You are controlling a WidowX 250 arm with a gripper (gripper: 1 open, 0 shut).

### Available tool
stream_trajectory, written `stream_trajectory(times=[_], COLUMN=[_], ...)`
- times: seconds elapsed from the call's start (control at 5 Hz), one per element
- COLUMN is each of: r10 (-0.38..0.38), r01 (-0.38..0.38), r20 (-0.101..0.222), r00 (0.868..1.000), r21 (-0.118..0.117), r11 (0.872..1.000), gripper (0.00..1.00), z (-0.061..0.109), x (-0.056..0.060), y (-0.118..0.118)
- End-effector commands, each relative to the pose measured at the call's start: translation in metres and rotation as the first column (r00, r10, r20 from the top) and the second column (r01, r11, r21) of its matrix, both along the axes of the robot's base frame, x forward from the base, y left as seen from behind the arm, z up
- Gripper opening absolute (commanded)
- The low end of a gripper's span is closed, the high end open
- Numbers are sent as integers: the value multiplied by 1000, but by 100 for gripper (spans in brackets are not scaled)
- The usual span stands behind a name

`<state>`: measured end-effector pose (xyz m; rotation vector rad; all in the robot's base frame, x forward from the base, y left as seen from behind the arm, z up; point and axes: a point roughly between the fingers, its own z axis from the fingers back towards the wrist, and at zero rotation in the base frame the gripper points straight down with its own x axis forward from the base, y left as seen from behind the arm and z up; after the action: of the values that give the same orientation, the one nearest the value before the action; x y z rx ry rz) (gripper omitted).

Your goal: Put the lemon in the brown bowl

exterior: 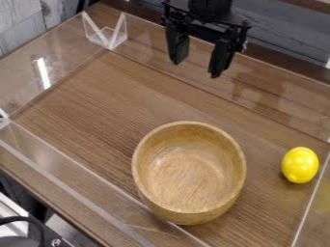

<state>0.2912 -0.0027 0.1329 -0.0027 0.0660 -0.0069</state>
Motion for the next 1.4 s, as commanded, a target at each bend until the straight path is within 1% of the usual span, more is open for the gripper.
stream_trajectory(times=[0.0, 0.2, 0.4, 0.6, 0.8, 1.2], r10=[-3, -26, -51, -72, -102, -123], r01=[3, 26, 52, 73, 104, 126], r20=[-12, 1, 21, 36, 54, 68], r00=[1000, 1000, 998, 997, 993, 990], r21=[-4, -13, -17, -26, -35, -47], r11=[1000, 1000, 999, 997, 994, 991], gripper=[100, 100, 100, 100, 100, 100], z=[-7, -16, -17, -21, -24, -43], x=[0, -1, -3, 1, 3, 11], y=[-8, -37, -71, -98, -118, -144])
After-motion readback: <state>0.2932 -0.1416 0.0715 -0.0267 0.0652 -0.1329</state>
